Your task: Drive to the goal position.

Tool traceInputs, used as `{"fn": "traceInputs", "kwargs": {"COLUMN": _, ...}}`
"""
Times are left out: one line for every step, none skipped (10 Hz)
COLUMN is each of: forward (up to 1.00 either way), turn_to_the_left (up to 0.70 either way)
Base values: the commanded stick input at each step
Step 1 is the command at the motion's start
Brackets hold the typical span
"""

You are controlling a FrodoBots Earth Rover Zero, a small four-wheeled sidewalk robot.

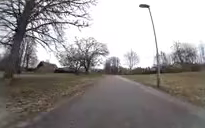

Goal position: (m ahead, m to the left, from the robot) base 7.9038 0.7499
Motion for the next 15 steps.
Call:
{"fn": "traceInputs", "kwargs": {"forward": 1.00, "turn_to_the_left": 0.00}}
{"fn": "traceInputs", "kwargs": {"forward": 1.00, "turn_to_the_left": 0.00}}
{"fn": "traceInputs", "kwargs": {"forward": 1.00, "turn_to_the_left": 0.00}}
{"fn": "traceInputs", "kwargs": {"forward": 1.00, "turn_to_the_left": 0.00}}
{"fn": "traceInputs", "kwargs": {"forward": 1.00, "turn_to_the_left": 0.00}}
{"fn": "traceInputs", "kwargs": {"forward": 1.00, "turn_to_the_left": 0.00}}
{"fn": "traceInputs", "kwargs": {"forward": 1.00, "turn_to_the_left": 0.00}}
{"fn": "traceInputs", "kwargs": {"forward": 1.00, "turn_to_the_left": 0.00}}
{"fn": "traceInputs", "kwargs": {"forward": 1.00, "turn_to_the_left": 0.00}}
{"fn": "traceInputs", "kwargs": {"forward": 1.00, "turn_to_the_left": 0.00}}
{"fn": "traceInputs", "kwargs": {"forward": 1.00, "turn_to_the_left": 0.00}}
{"fn": "traceInputs", "kwargs": {"forward": 1.00, "turn_to_the_left": 0.00}}
{"fn": "traceInputs", "kwargs": {"forward": 1.00, "turn_to_the_left": 0.00}}
{"fn": "traceInputs", "kwargs": {"forward": 1.00, "turn_to_the_left": 0.00}}
{"fn": "traceInputs", "kwargs": {"forward": 1.00, "turn_to_the_left": 0.00}}
